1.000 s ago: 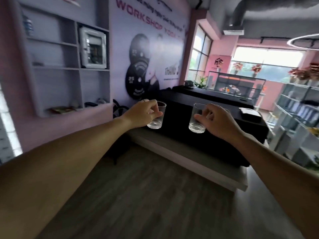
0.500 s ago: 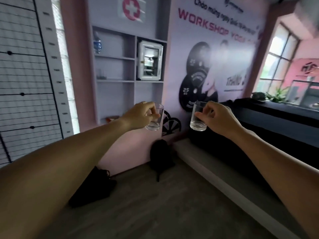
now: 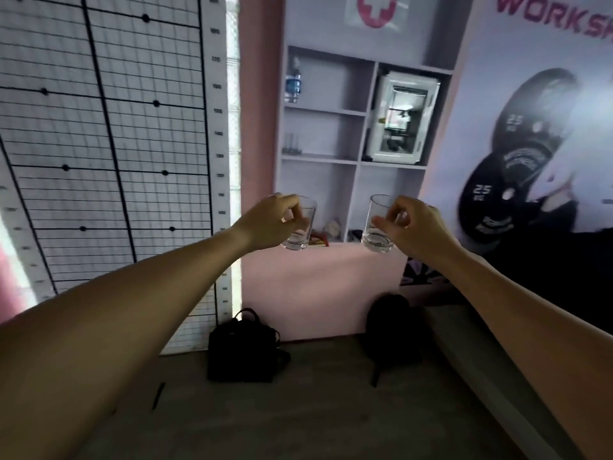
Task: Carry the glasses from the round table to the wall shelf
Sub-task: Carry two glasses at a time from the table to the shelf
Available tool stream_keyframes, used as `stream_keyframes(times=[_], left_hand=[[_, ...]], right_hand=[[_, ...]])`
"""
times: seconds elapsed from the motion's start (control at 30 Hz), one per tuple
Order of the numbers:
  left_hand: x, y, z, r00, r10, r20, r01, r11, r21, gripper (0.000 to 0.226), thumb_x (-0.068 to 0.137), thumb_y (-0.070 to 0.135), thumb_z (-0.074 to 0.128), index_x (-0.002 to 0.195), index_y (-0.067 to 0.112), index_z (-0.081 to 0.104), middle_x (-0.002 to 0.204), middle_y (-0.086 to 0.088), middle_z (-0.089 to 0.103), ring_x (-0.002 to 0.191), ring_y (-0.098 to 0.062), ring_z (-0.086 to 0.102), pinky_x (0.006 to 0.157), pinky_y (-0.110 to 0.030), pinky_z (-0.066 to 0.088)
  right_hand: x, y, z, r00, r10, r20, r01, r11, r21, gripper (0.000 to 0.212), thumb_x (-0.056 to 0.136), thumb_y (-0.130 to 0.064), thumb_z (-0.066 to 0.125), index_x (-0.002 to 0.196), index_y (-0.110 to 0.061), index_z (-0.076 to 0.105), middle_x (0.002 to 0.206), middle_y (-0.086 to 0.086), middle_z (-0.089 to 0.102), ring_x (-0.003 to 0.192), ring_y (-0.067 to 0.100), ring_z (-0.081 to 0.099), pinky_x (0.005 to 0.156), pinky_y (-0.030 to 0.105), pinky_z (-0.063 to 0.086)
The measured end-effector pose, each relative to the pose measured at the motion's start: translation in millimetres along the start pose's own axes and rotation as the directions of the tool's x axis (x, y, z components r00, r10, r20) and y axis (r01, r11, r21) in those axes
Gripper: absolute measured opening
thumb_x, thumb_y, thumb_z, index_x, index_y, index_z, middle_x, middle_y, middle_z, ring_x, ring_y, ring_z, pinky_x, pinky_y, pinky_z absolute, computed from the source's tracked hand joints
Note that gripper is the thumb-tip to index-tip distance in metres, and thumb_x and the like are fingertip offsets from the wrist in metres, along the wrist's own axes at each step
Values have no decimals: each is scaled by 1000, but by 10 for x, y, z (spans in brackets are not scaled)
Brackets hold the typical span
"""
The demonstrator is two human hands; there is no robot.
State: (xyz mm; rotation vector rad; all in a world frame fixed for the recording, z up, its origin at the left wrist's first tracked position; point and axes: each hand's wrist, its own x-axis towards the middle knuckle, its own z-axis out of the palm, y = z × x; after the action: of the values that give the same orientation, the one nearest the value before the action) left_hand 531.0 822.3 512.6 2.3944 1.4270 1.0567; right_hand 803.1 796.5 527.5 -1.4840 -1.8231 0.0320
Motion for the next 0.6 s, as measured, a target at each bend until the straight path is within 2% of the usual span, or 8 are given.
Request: stream_keyframes(times=[0.1,0.2,0.27,0.33,0.43,0.5,0.6], left_hand=[[207,-402,-124,1000,-14,-1,14,997,72,16,90,36,65,83,24,57,90,6,62,87,-14,59,78,-31,49],[483,-808,-338,1000,-18,6,17,990,138,18,88,42,64,93,25,62,103,1,64,94,-16,62,87,-39,52],[735,-1053,-512,999,-20,-28,24,988,151,23,89,39,64,100,19,64,98,3,63,94,-17,63,85,-35,51],[967,-1254,-654,997,-30,-66,39,990,137,20,90,35,65,95,15,64,88,12,56,90,-17,60,79,-32,46],[1316,-1571,-764,995,-20,-99,32,992,125,20,91,30,66,90,10,63,83,24,48,85,-17,55,74,-29,39],[1503,-1719,-765,995,-8,-103,20,993,116,20,91,29,66,88,10,62,83,22,50,87,-18,56,74,-28,37],[1769,-1916,-711,997,10,-76,1,990,141,16,90,31,67,84,18,60,88,5,57,91,-20,60,77,-30,43]], right_hand=[[380,-63,357,998,-46,33,46,999,-4,30,83,-45,74,79,-19,61,83,3,67,82,26,62,72,33,48],[784,-170,637,994,-97,51,97,995,6,28,84,-44,75,77,-20,59,84,3,68,78,25,64,69,33,50],[1114,-247,814,993,-110,45,109,994,21,28,84,-44,74,74,-25,56,84,3,68,78,26,65,72,37,54],[1421,-316,963,993,-112,37,112,994,16,30,83,-45,74,71,-28,53,82,3,68,79,26,64,76,40,55],[1858,-395,1177,995,-102,21,102,994,35,30,84,-44,74,71,-26,54,80,2,67,78,26,63,73,38,52],[2093,-406,1304,995,-96,6,95,994,51,30,84,-42,74,70,-26,53,79,2,66,78,26,62,68,33,46],[2408,-361,1484,995,-95,5,95,994,48,30,84,-42,74,70,-25,54,76,-2,61,78,25,59,69,31,42]])
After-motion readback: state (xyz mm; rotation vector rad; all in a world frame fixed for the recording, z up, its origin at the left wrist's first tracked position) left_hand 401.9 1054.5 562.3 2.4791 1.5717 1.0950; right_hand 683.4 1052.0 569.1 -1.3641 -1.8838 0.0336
